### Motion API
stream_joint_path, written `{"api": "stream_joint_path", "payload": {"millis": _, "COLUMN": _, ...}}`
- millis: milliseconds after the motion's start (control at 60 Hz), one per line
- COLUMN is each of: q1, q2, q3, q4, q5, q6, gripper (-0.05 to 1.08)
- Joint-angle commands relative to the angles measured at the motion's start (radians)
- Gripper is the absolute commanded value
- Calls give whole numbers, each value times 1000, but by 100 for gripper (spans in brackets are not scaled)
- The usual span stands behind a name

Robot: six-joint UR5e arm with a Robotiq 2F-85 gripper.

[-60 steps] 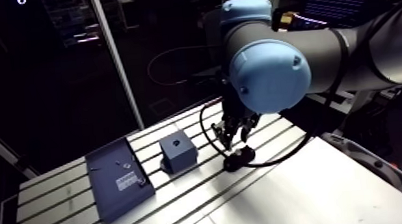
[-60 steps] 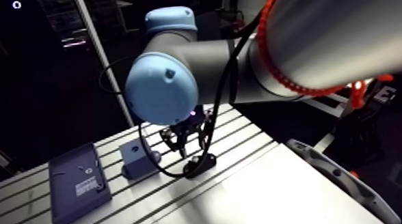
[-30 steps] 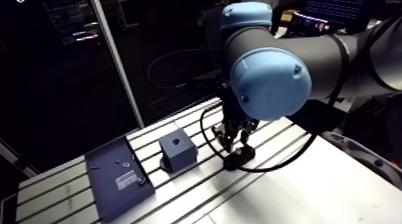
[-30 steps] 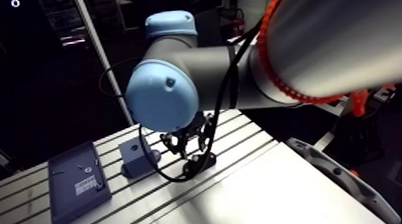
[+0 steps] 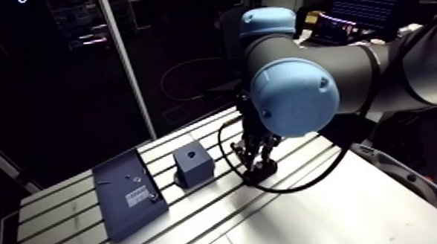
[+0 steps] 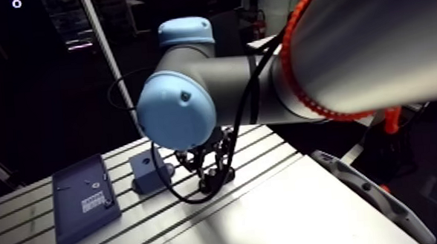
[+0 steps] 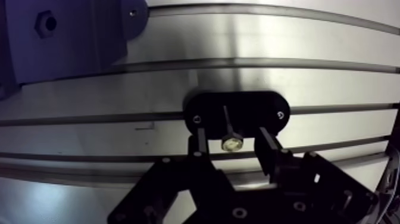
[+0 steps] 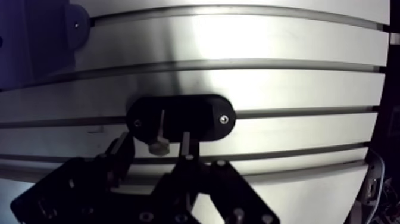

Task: Pick up the M10 bolt and insert it into the hex recess until seated.

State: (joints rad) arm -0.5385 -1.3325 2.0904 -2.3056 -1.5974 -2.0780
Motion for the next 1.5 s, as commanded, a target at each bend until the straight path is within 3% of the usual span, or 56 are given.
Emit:
{"api": "stream_joint_path", "payload": {"millis": 17, "q1": 0, "q2": -3, "q3": 4, "q4": -4, "q5": 0, "q6": -1, "gripper": 50}}
{"api": "stream_joint_path", "payload": {"millis": 1500, "q1": -5, "q2": 0, "q3": 7, "q4": -4, "q5": 1, "q6": -3, "gripper": 61}}
